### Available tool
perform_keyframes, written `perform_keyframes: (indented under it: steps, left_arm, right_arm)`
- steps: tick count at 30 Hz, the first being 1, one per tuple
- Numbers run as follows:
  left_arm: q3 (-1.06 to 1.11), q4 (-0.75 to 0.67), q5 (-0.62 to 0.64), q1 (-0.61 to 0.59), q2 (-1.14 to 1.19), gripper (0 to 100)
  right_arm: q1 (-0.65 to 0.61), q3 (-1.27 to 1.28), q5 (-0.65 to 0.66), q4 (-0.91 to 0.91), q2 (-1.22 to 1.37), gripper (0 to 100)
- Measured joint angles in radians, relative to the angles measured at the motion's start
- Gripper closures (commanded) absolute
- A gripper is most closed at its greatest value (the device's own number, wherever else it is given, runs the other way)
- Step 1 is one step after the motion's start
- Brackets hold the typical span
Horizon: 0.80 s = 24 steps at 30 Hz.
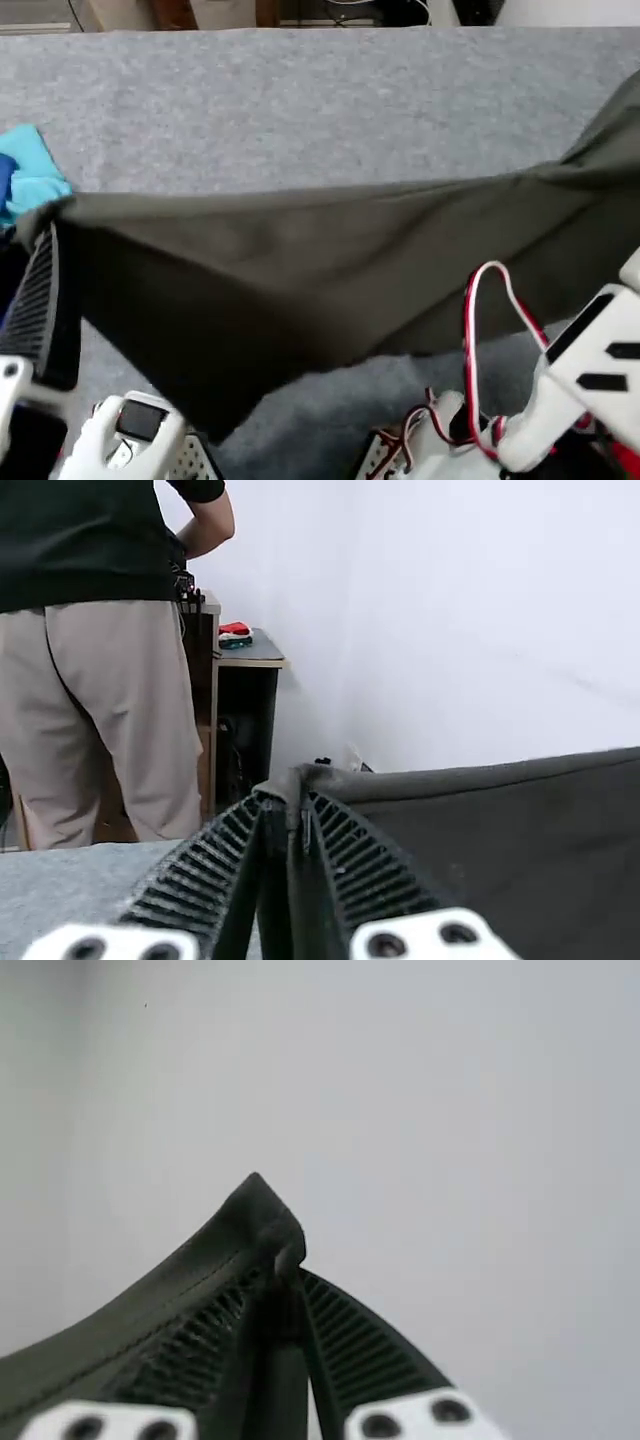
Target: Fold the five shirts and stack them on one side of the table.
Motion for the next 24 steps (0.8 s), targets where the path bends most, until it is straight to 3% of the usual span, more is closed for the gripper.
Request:
perform_keyframes:
  steps: [7, 11, 15, 24]
  left_arm:
    - [0.115, -0.005, -0.025, -0.114, -0.012, 98]
    - [0.255, -0.098, -0.025, -0.176, -0.012, 98]
    - [0.508, -0.276, -0.025, -0.241, -0.012, 98]
    - [1.172, -0.878, -0.025, -0.29, -0.002, 98]
  right_arm:
    - [0.0, -0.02, 0.031, 0.037, -0.002, 99.5]
    - [-0.005, 0.003, 0.031, 0.037, 0.0, 99.5]
    - [-0.13, 0.114, 0.086, 0.021, 0.068, 99.5]
    - [-0.391, 0.413, 0.127, -0.181, 0.344, 99.5]
